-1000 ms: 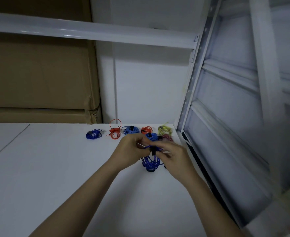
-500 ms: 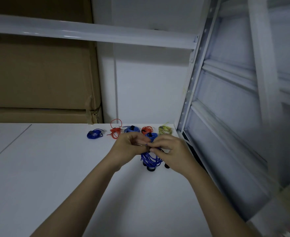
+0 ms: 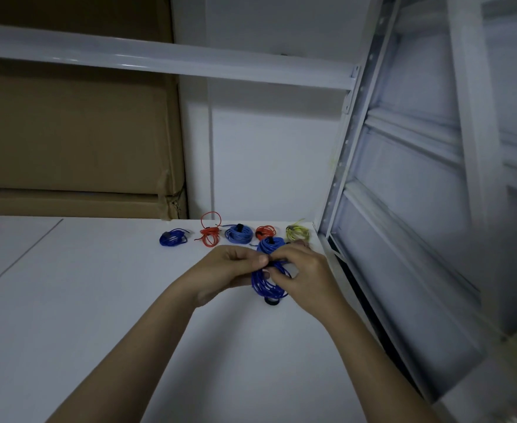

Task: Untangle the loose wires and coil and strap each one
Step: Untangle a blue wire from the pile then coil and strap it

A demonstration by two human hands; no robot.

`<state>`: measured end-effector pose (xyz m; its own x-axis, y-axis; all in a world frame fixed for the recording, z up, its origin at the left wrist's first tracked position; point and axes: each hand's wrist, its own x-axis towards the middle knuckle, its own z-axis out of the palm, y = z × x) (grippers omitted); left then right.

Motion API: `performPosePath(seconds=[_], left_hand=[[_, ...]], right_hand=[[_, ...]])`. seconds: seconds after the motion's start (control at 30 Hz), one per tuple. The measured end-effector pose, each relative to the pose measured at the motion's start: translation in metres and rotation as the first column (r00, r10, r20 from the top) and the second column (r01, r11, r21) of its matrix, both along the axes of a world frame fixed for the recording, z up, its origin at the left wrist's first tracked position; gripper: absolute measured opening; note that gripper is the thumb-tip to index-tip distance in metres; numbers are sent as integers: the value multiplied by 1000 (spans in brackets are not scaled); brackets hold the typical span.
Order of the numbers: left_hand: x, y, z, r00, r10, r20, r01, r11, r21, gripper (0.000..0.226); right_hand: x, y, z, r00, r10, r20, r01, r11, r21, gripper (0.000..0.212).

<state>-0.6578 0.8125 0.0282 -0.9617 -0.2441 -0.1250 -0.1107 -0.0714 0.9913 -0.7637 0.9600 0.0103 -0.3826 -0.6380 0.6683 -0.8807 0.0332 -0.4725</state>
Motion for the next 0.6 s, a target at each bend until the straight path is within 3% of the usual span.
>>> performPosePath(seconds=[0.1, 0.23, 0.3, 0.43, 0.6], left_hand=[[2, 1, -6, 989, 148, -19, -149, 987, -65, 18], [5, -1, -17, 969, 226, -105, -241, 957, -165, 15], [8, -3, -24, 950, 276, -146, -301, 933, -199, 16], [15, -17, -35, 897, 389, -211, -432, 873, -227, 24], [17, -51, -43, 819, 542, -187, -570, 804, -167, 16]], right_hand=[[1, -3, -11, 996, 31, 88, -35, 999, 38, 18], [2, -14, -18, 936, 11, 352, -24, 999, 33, 28], [3, -23, -20, 924, 21, 383, -43, 998, 50, 33], [5, -47, -29, 930, 56, 364, -60, 998, 1, 19], [-1, -86, -38, 828, 90, 553, -160, 984, 79, 27]])
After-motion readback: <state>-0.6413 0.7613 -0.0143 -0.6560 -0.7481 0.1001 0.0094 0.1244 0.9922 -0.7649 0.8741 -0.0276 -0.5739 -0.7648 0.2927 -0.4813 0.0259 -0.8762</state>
